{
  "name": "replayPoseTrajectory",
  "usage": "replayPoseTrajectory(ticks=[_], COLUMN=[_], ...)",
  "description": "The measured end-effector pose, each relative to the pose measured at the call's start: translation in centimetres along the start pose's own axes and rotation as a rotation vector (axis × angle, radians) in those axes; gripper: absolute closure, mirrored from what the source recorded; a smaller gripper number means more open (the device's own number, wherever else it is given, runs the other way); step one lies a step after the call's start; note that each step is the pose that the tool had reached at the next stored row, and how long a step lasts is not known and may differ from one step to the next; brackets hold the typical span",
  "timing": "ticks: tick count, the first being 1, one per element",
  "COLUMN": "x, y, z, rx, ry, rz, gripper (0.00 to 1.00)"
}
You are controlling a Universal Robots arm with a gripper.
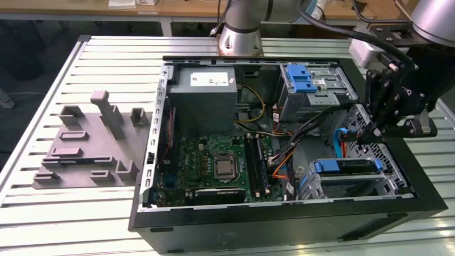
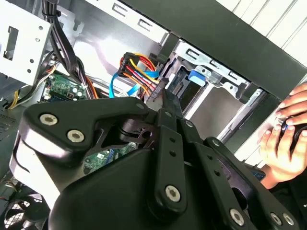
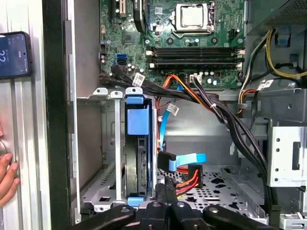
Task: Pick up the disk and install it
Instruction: 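Insert the first disk wire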
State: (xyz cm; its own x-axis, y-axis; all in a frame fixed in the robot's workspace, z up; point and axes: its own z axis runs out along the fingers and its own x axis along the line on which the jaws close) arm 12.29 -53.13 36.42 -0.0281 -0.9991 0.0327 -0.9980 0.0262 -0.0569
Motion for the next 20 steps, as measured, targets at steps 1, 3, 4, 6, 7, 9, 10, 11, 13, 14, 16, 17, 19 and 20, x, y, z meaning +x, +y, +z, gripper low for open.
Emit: replayPoseTrajectory(ticks=[1,3,4,6,7,9,10,11,13,14,16,17,19,20], x=[-0.07,-0.15,-0.19,-0.30,-0.36,-0.66,-0.66,-0.67,-0.68,-0.69,-0.70,-0.70,-0.70,-0.70], y=[0.08,0.23,0.26,0.28,0.29,0.33,0.33,0.34,0.34,0.35,0.35,0.35,0.35,0.35], z=[0.00,0.02,0.05,0.13,0.18,0.53,0.61,0.68,0.82,0.87,0.94,0.95,0.95,0.95], rx=[0.0009,0.0020,0.0023,0.0024,0.0024,0.0026,0.0030,0.0036,0.0047,0.0051,0.0053,0.0053,0.0053,0.0053], ry=[0.0003,0.0003,0.0004,0.0012,0.0017,0.0057,0.0079,0.0111,0.0174,0.0201,0.0231,0.0238,0.0243,0.0244], rz=[0.000,0.000,0.000,0.000,0.000,0.000,0.000,-0.001,-0.001,-0.001,-0.001,-0.001,-0.001,-0.001], gripper=[0.89,0.83,0.83,0.76,0.75,0.69,0.69,0.69,0.69,0.69,0.69,0.69,0.70,0.77])
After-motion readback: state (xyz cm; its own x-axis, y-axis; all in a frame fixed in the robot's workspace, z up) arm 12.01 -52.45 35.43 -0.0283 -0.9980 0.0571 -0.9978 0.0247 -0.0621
